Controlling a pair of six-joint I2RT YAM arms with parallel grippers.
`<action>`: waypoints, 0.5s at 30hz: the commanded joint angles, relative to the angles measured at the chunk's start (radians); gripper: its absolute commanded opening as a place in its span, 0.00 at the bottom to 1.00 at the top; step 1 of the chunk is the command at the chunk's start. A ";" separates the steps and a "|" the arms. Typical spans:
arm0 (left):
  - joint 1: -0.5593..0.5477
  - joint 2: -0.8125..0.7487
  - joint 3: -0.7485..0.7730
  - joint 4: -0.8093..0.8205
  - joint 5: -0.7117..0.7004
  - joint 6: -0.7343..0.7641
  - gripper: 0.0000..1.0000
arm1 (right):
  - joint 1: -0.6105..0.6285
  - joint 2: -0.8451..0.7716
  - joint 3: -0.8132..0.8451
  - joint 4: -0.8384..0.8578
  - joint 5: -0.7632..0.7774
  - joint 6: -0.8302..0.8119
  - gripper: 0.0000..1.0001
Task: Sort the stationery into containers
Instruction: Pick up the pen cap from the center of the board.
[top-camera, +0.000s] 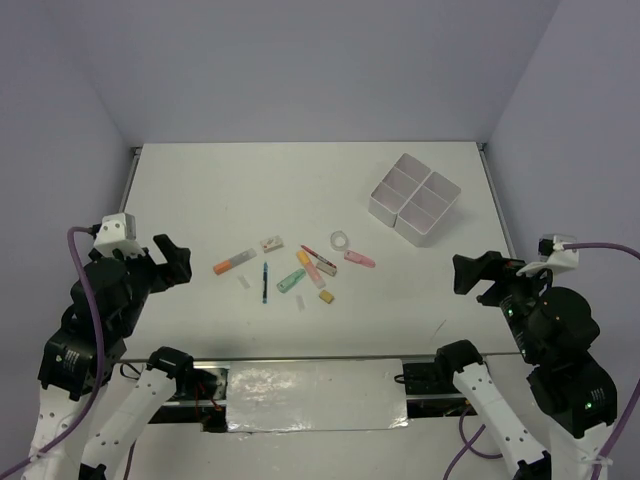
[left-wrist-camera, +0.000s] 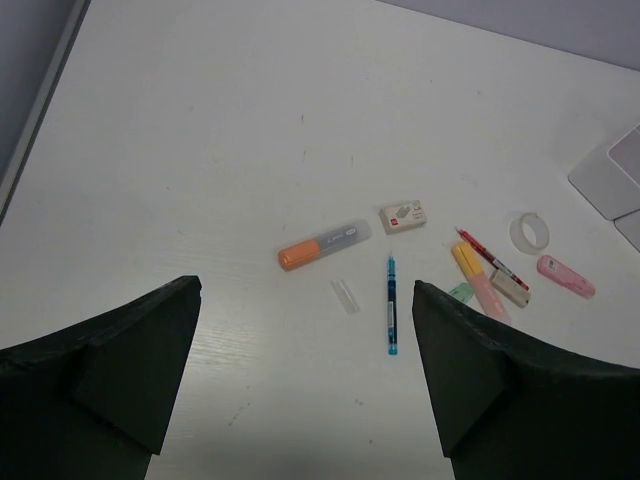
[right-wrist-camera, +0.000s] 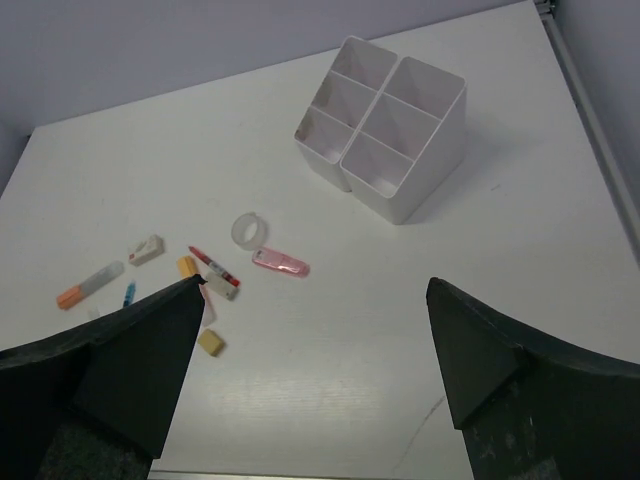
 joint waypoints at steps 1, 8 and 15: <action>0.002 0.004 -0.001 0.030 -0.016 0.001 0.99 | 0.004 -0.015 0.028 0.026 0.064 0.016 1.00; 0.002 0.026 0.008 0.025 -0.022 -0.010 0.99 | 0.004 -0.030 0.003 0.062 -0.023 0.010 1.00; 0.002 0.107 0.005 0.083 0.088 -0.023 0.99 | 0.007 0.043 -0.007 0.037 -0.076 -0.004 1.00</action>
